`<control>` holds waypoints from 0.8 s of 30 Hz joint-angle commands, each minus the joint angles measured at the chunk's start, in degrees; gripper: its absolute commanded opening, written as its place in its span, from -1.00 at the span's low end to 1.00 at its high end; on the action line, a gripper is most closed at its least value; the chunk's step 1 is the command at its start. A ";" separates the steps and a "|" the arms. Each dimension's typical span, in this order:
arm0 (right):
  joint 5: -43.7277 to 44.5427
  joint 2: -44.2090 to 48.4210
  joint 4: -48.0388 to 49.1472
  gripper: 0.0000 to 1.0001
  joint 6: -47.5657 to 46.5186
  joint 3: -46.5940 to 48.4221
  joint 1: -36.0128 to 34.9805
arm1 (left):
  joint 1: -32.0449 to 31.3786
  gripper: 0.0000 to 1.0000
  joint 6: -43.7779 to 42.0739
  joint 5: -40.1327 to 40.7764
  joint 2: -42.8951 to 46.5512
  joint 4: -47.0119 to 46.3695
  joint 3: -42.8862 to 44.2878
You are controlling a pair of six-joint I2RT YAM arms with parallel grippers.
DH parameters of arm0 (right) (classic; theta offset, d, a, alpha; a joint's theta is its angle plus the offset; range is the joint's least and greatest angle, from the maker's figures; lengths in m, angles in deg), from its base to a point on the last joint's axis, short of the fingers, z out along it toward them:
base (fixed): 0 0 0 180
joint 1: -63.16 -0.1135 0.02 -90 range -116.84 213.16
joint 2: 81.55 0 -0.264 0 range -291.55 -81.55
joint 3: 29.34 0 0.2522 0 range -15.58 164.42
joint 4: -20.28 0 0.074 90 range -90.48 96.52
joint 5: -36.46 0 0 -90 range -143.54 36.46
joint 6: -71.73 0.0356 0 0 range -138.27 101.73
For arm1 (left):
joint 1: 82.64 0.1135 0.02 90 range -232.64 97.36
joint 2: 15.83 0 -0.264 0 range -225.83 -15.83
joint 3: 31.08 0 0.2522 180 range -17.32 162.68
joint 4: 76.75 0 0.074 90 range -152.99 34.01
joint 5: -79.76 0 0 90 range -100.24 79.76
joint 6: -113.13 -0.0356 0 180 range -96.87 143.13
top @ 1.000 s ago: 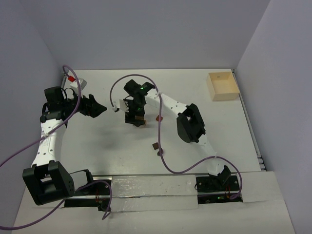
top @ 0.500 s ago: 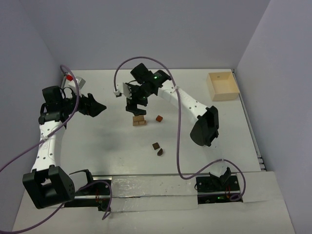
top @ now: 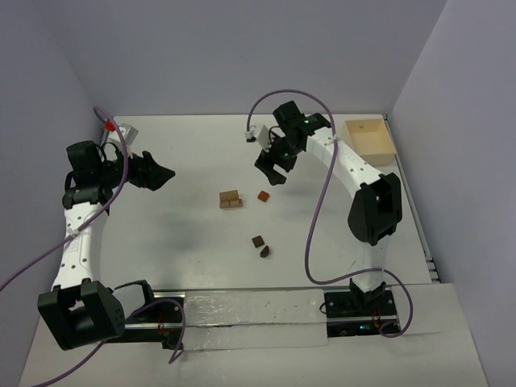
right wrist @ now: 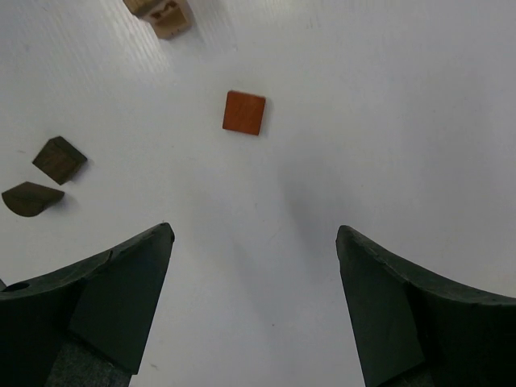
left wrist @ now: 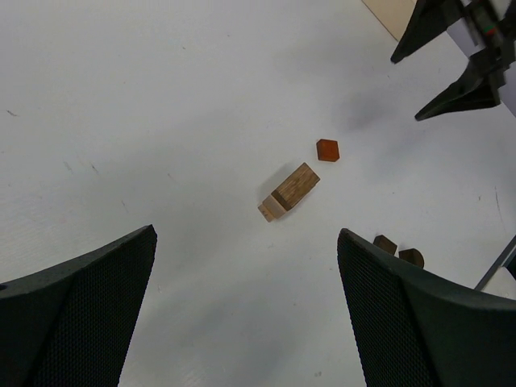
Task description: Build the wood block tower
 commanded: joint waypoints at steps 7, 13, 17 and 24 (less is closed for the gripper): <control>5.27 -10.34 2.71 0.69 1.81 3.17 -0.69 | 0.40 0.98 -0.29 -0.35 0.26 -2.25 0.24; 5.66 -16.21 2.97 0.68 3.77 6.73 -1.49 | 0.48 0.99 -0.93 -0.79 -0.09 -2.13 0.02; 4.27 -17.28 3.22 0.68 5.04 7.18 -2.50 | 0.40 0.99 -1.18 -0.86 -0.88 -2.29 -0.06; 3.51 -18.97 4.07 0.69 6.20 7.34 -3.73 | 0.40 0.99 -1.08 -1.14 -1.39 -3.18 -0.59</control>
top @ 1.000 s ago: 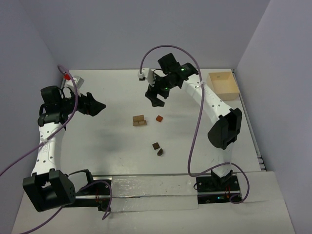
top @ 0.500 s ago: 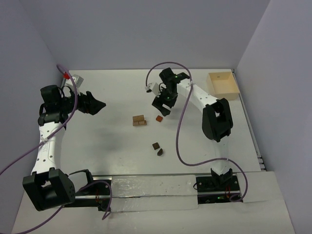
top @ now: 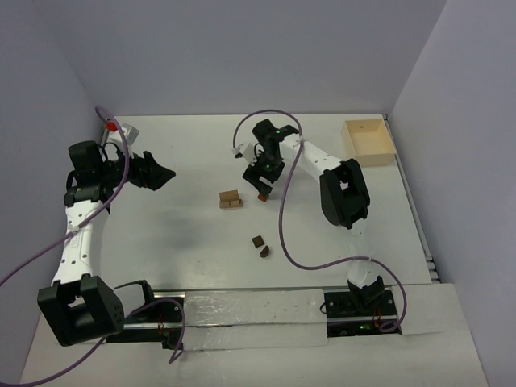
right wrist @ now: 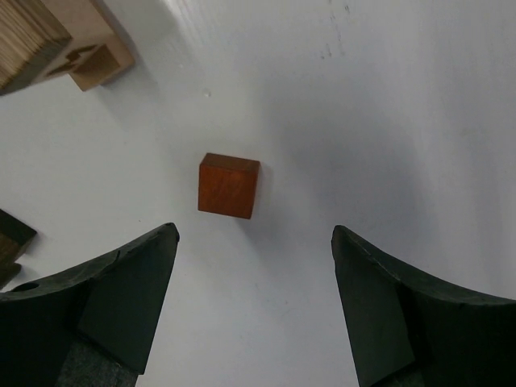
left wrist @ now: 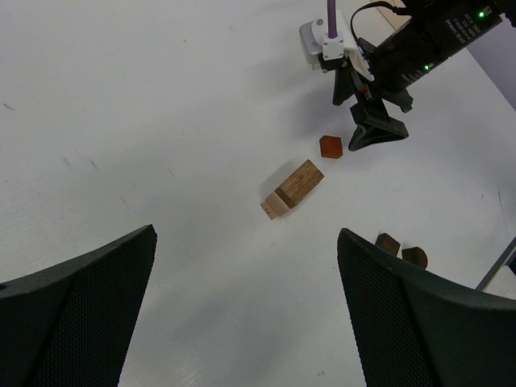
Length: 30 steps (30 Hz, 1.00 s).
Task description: Build the wood block tower
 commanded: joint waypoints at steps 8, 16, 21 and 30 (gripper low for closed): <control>-1.12 -3.00 2.90 0.65 2.28 2.28 -1.14 | 0.38 0.99 -1.00 -1.09 -0.46 -2.56 -0.15; -1.45 -3.60 4.17 0.42 3.15 1.78 -1.43 | 0.38 0.99 -0.72 -0.73 -1.08 -2.57 0.29; -0.79 -2.75 5.65 0.23 2.99 -0.88 -1.75 | 0.38 0.99 -0.60 -0.57 -1.17 -2.73 0.42; 0.60 -1.31 6.17 0.10 2.11 -4.41 -1.93 | 0.38 0.99 -0.54 -0.65 -1.48 -2.64 0.69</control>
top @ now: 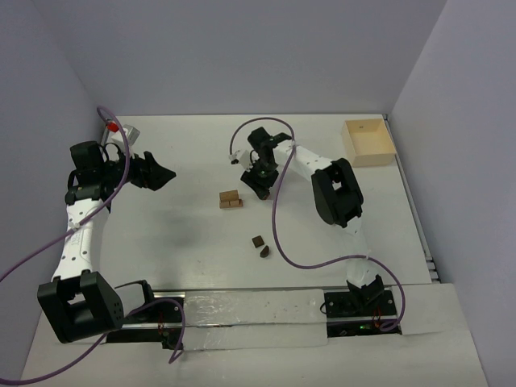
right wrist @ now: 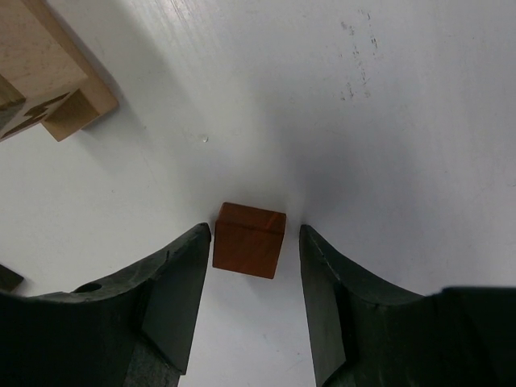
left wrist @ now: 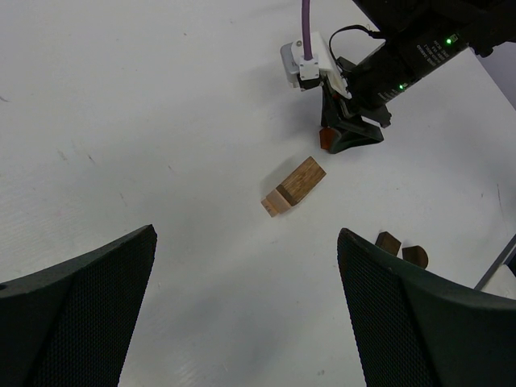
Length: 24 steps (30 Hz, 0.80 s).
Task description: Build the wood block tower
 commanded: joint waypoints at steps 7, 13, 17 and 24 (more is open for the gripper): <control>1.81 4.40 0.86 -0.28 -1.60 -3.79 -0.34 | 0.47 0.99 -0.97 -0.34 0.10 -2.01 1.17; -0.58 8.36 -5.19 -0.62 -7.90 -0.07 0.81 | 0.39 0.99 -2.23 -2.04 0.56 -0.77 1.18; -3.31 9.71 -11.20 -0.81 -13.89 7.55 0.73 | 0.38 0.99 -2.23 -3.63 0.39 -0.77 1.26; -4.98 8.89 -16.81 -0.93 -18.08 17.43 -2.33 | 1.98 0.99 1.09 -7.62 -0.98 -1.89 2.25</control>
